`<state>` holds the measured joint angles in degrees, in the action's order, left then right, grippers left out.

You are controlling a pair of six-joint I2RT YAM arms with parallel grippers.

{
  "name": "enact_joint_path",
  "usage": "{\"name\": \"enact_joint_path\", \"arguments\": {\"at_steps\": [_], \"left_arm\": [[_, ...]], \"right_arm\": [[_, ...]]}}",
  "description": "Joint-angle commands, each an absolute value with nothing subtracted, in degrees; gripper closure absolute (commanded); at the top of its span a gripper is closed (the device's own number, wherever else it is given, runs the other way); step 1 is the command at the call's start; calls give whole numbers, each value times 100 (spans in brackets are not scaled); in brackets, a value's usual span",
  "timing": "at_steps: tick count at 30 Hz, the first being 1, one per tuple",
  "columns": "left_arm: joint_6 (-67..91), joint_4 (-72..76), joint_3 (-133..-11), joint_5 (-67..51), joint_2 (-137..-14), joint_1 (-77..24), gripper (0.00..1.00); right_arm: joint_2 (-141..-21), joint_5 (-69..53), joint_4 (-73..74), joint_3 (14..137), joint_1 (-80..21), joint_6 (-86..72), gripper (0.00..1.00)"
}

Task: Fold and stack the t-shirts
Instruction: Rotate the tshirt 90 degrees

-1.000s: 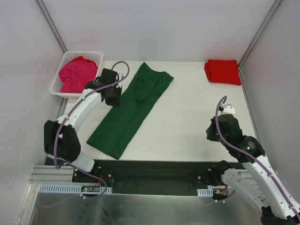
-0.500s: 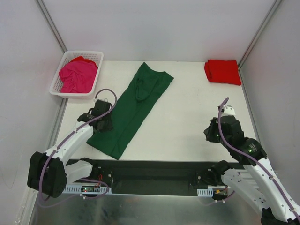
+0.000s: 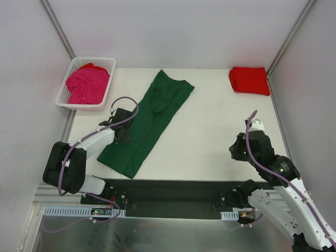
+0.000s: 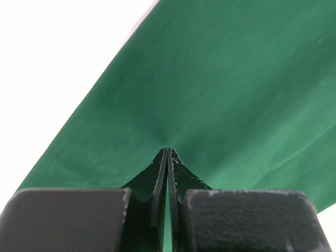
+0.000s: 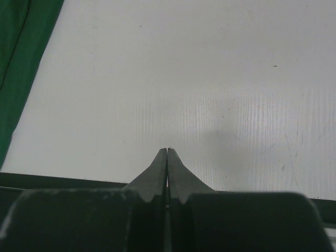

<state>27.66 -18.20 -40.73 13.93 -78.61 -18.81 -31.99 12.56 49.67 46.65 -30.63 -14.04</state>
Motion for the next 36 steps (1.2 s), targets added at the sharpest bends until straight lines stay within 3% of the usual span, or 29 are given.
{"name": "enact_joint_path", "arguments": {"at_steps": [1, 20, 36], "left_arm": [[2690, -1450, -4631, 1450, -8305, -1951, 100], [2680, -1389, -4878, 457, -9457, -2065, 100], [3296, -1635, -5343, 501, -9949, -3946, 100]], "right_arm": [[-3129, 1248, 5036, 4904, -3094, -1459, 99], [-3076, 1371, 5115, 4913, -3094, -1468, 99], [-2953, 1424, 5212, 4843, -3094, -1512, 99]]}}
